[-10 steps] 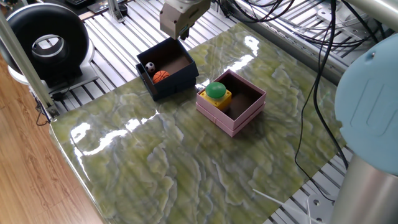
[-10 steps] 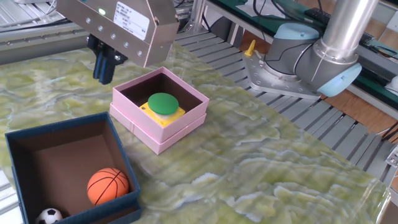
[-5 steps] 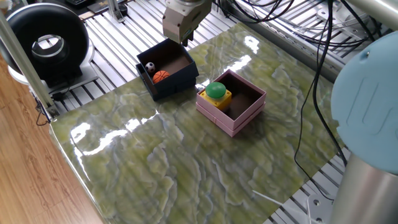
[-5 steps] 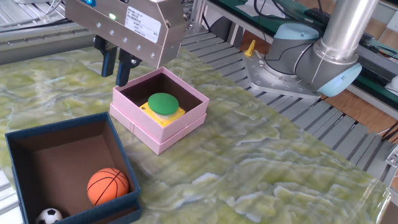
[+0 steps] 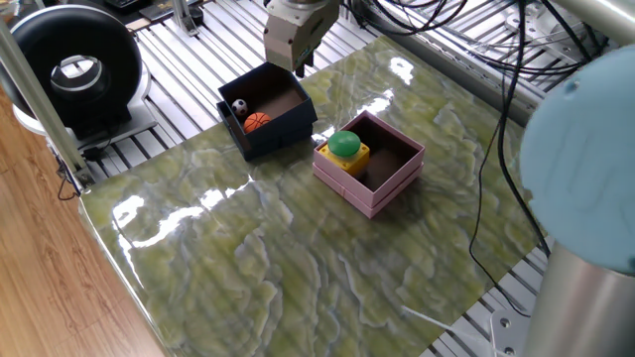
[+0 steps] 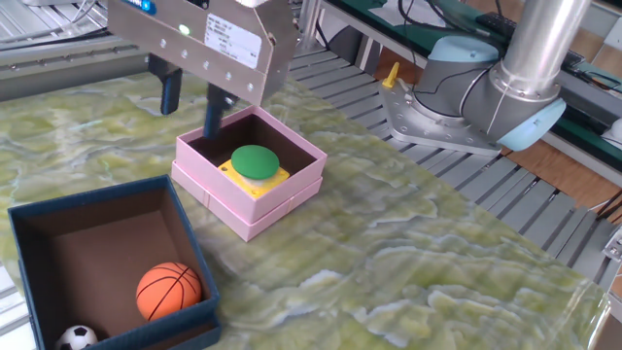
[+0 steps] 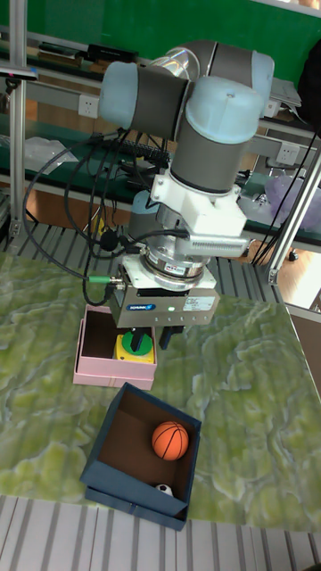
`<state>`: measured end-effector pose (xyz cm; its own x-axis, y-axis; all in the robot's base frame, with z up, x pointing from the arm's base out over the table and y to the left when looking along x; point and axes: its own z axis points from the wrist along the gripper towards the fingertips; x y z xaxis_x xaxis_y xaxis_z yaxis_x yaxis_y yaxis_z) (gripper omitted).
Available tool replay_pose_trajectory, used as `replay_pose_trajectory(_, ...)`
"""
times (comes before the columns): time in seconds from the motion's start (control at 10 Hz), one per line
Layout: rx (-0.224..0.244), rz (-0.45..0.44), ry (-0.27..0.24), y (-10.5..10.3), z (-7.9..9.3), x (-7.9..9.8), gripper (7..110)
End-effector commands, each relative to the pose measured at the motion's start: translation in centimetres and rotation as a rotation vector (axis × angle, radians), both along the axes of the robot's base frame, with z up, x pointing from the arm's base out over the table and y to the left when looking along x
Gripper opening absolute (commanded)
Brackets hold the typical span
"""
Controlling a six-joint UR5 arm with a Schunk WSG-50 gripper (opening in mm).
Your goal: Move an object from one box to another
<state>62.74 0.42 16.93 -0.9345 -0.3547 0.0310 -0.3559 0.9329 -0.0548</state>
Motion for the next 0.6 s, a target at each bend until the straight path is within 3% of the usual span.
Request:
replay_pose_trajectory(0.0,0.004,0.036,0.036,2.7,-1.1,2.6,44)
replay_pose_trajectory(0.3,0.000,0.007,0.030,6.2,-3.1,6.3,44)
replay_pose_trajectory(0.5,0.026,0.031,0.025,6.6,-4.9,7.4,44)
